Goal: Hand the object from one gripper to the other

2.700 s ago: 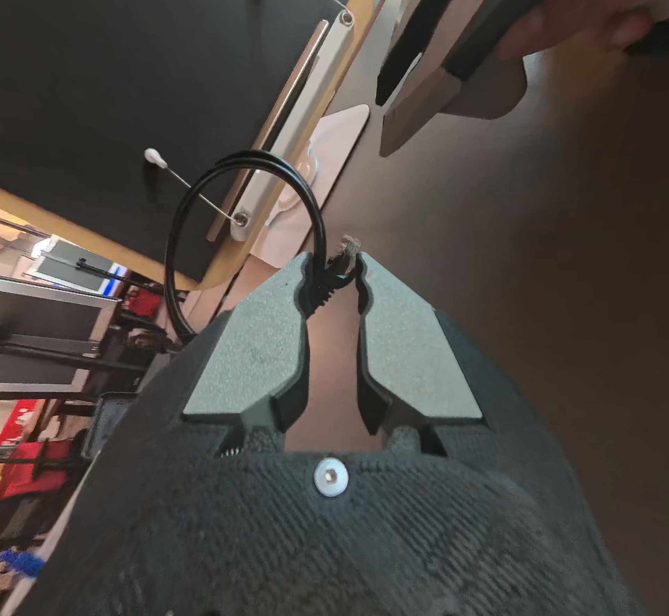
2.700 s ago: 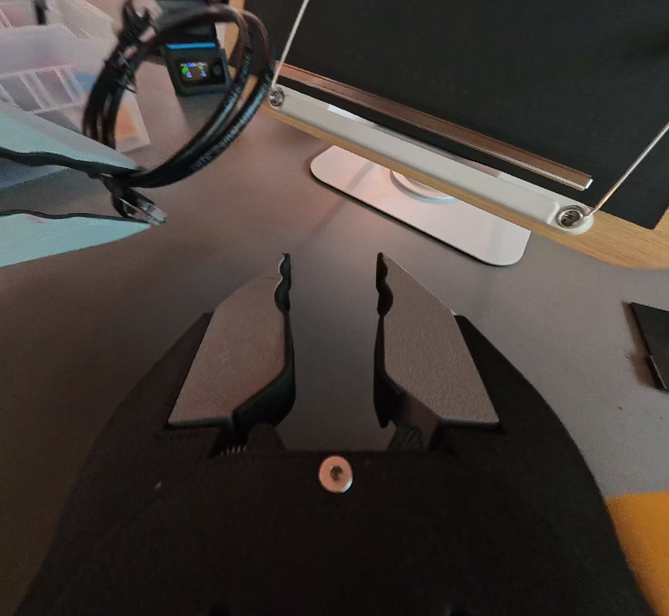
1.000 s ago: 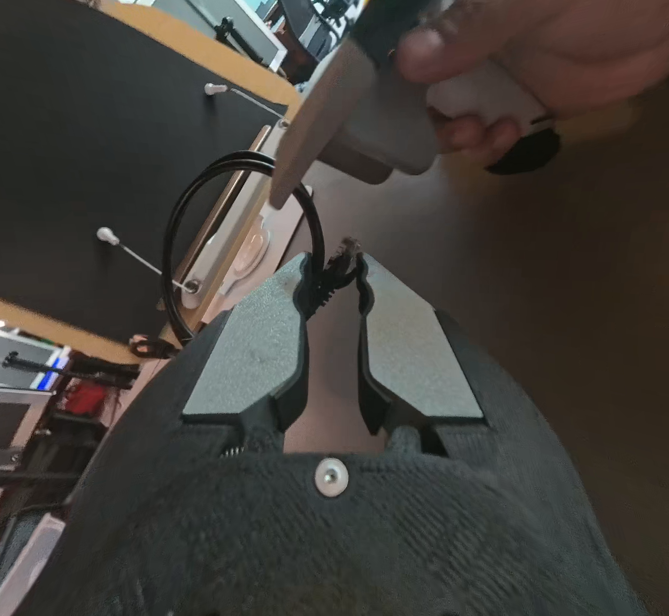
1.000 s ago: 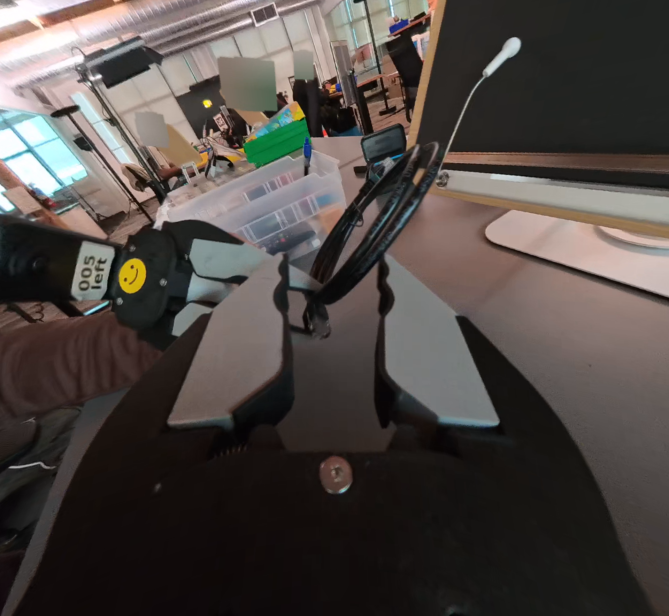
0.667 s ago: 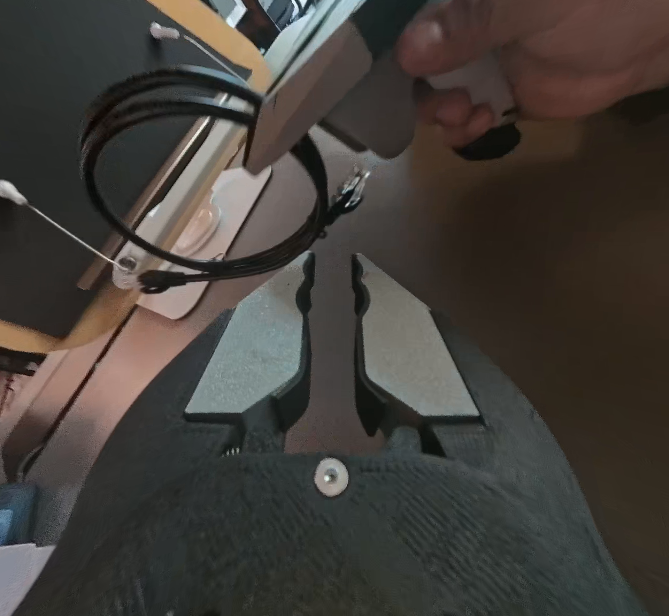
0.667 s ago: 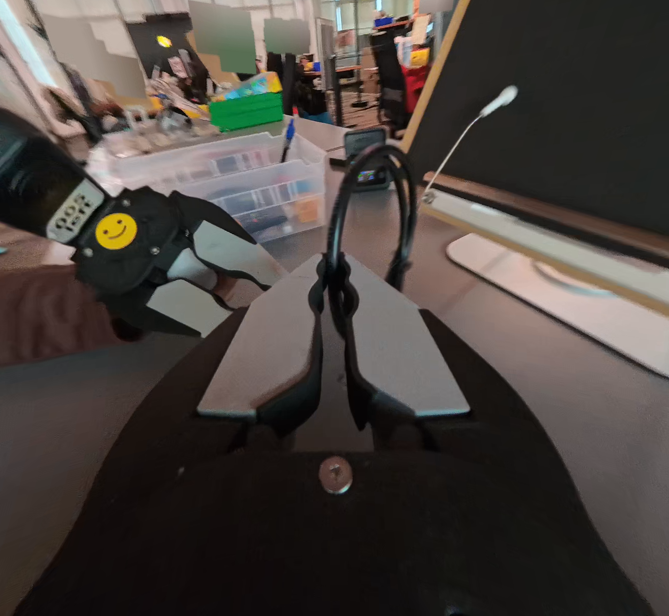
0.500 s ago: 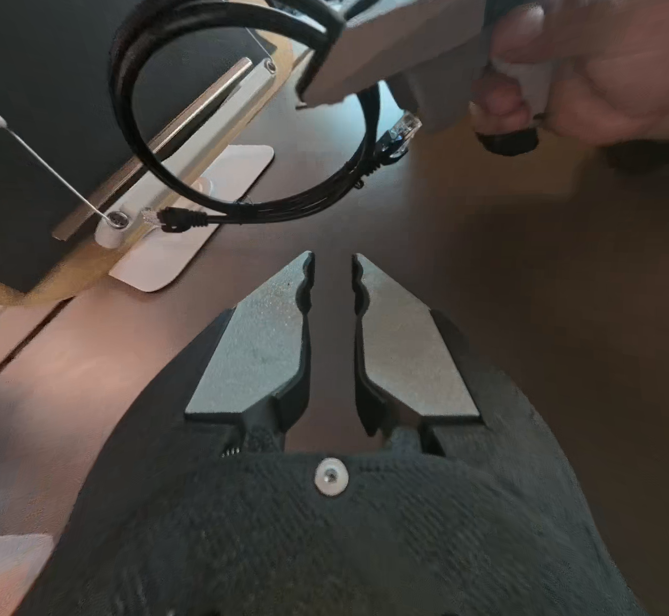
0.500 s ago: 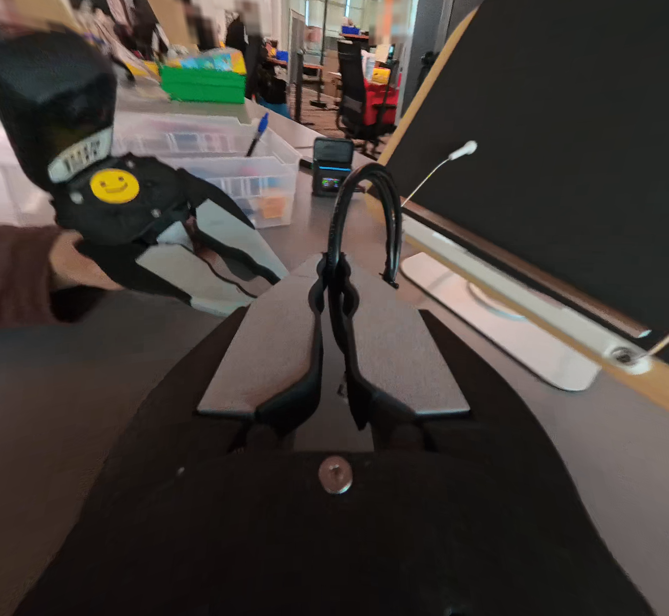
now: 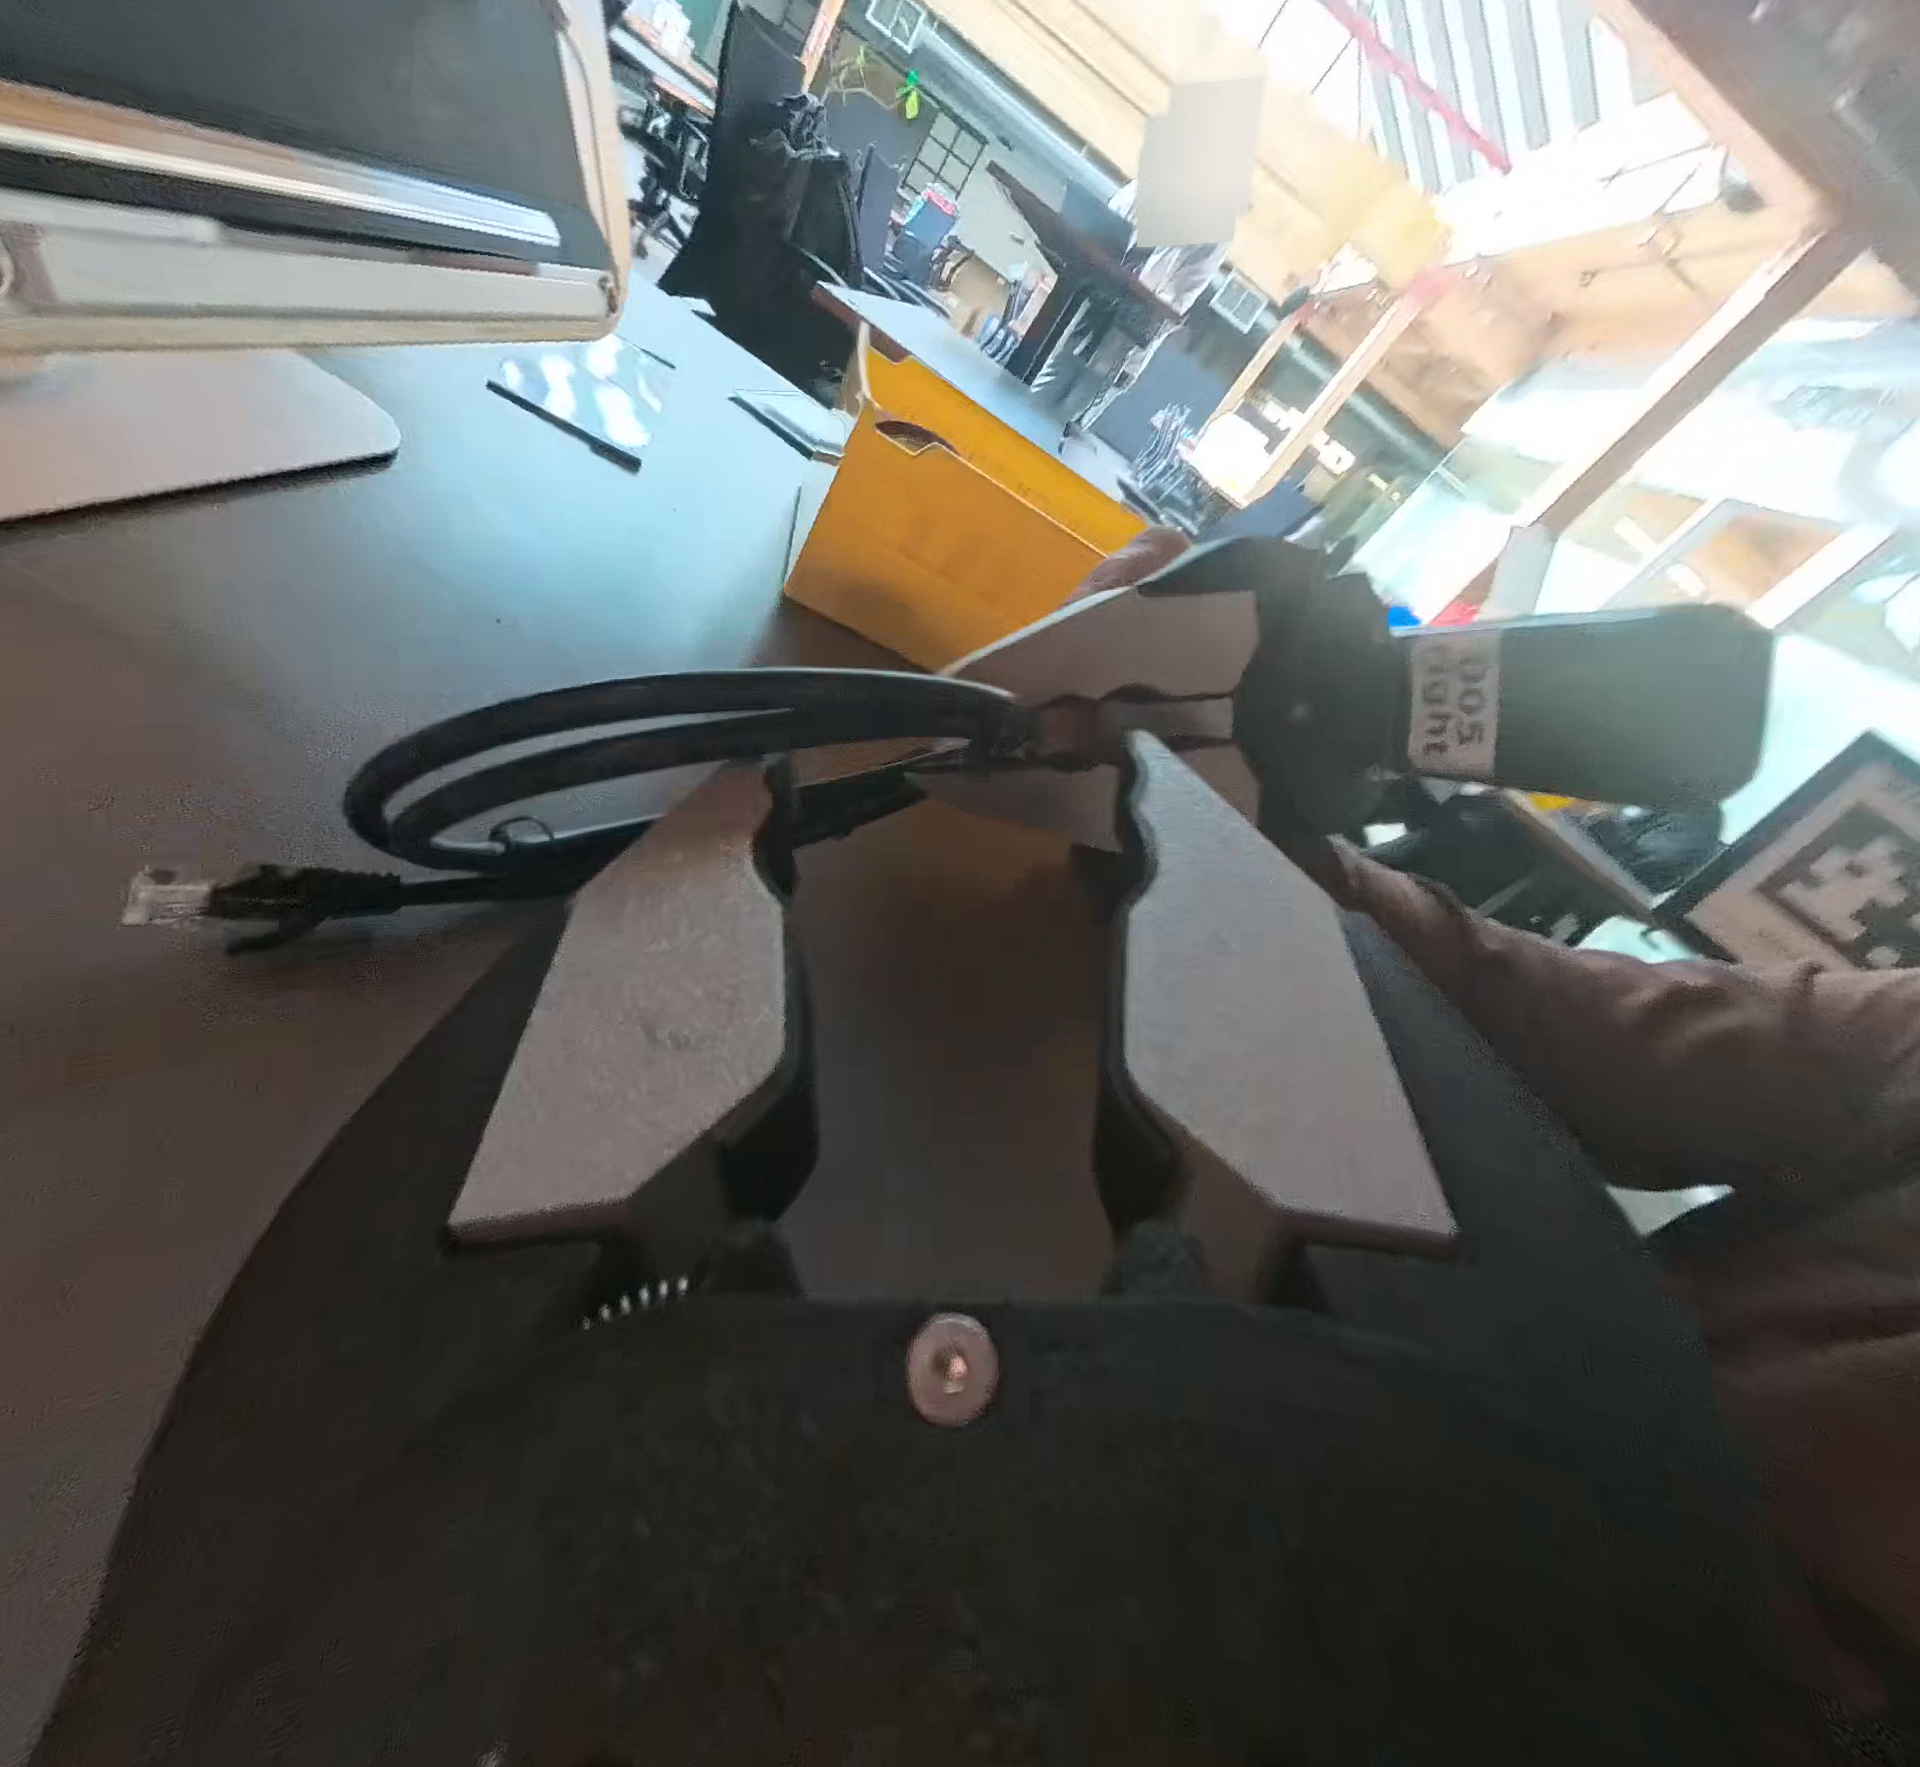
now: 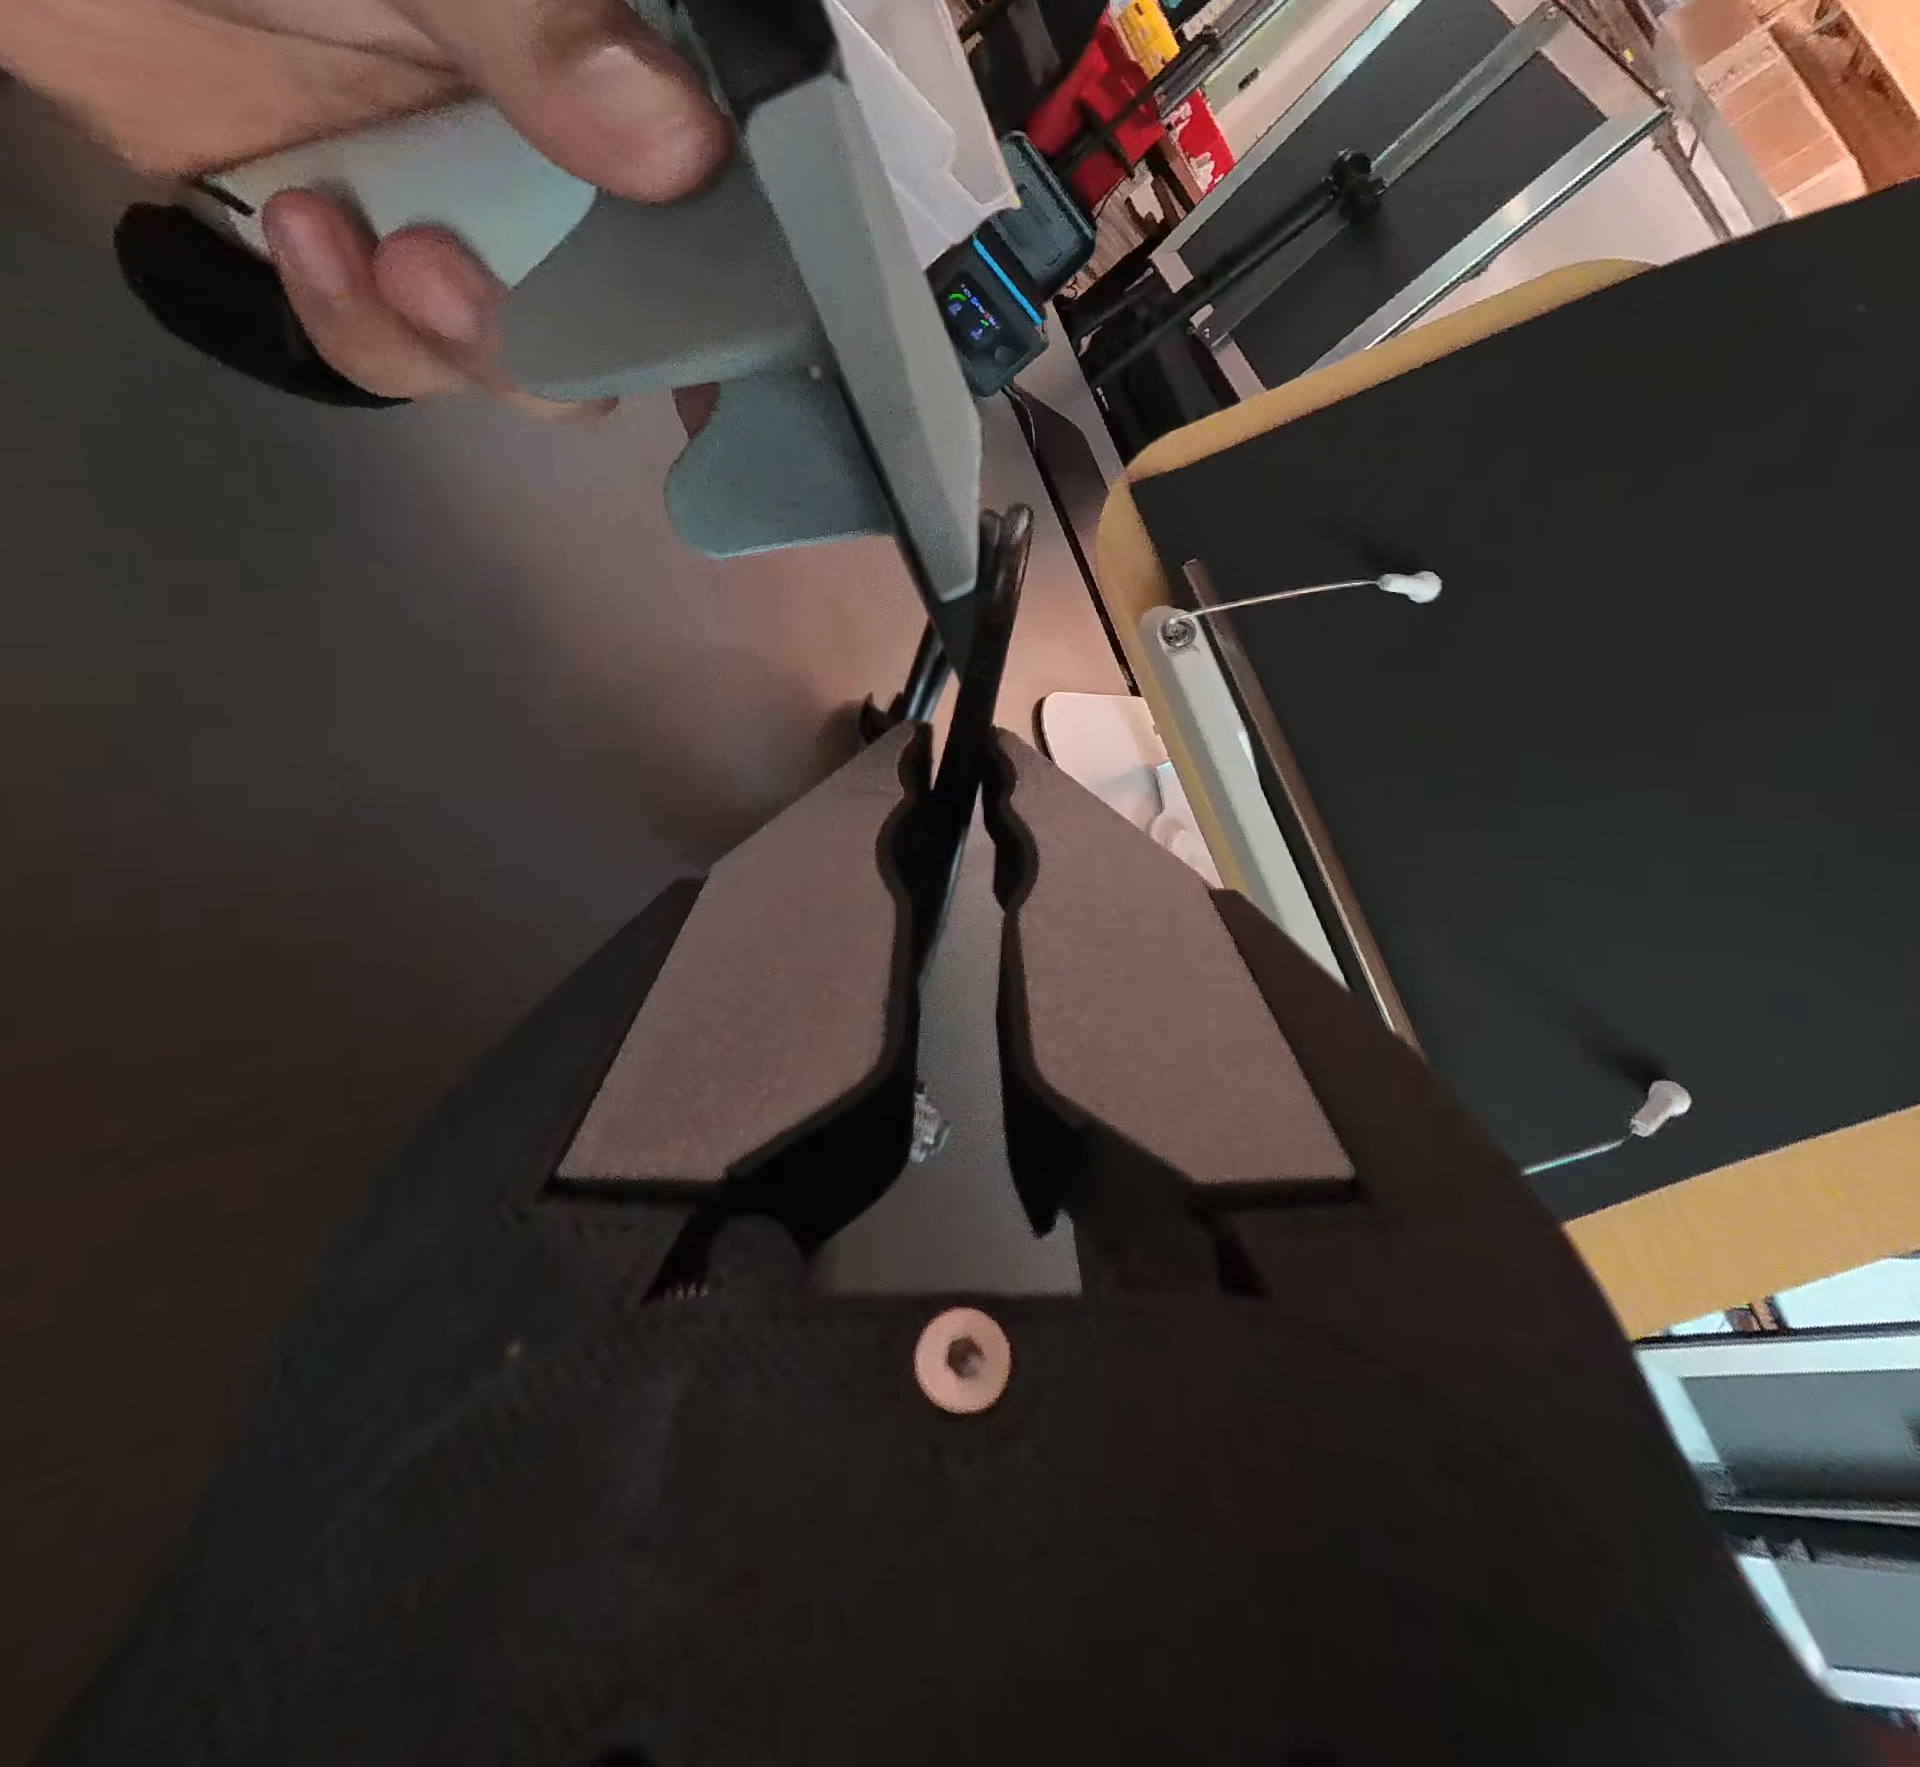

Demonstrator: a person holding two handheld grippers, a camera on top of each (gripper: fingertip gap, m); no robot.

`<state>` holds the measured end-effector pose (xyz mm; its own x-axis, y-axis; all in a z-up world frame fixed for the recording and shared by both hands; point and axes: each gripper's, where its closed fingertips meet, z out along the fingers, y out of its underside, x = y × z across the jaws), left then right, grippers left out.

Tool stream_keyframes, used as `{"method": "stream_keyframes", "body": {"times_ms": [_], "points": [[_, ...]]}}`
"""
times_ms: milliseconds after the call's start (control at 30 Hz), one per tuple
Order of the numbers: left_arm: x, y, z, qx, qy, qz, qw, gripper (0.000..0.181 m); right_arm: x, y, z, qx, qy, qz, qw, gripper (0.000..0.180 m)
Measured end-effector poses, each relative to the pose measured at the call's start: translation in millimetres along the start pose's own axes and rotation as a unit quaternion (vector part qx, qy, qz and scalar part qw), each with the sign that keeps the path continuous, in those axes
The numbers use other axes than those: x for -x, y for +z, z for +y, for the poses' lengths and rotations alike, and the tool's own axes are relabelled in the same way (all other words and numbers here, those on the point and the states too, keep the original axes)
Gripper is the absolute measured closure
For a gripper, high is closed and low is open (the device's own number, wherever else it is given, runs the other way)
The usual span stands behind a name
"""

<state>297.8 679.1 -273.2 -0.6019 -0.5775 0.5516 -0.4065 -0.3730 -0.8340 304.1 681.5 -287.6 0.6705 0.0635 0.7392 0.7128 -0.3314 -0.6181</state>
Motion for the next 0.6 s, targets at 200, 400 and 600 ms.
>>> {"method": "stream_keyframes", "body": {"times_ms": [200,400,600], "points": [[-0.3,-8.8,-9.9,-0.033,-0.06,0.036,0.997,0.127,-7.2,-2.7,4.2,0.017,-0.042,0.028,0.999,0.175],[0.2,0.2,3.4,0.0,-0.053,0.026,0.998,0.132,7.4,2.9,-2.2,0.027,-0.119,0.033,0.992,0.173],[-5.5,0.5,8.8,0.032,0.058,-0.006,0.998,0.172,29.7,10.4,-1.1,0.02,-0.051,-0.033,0.998,0.16]]}}
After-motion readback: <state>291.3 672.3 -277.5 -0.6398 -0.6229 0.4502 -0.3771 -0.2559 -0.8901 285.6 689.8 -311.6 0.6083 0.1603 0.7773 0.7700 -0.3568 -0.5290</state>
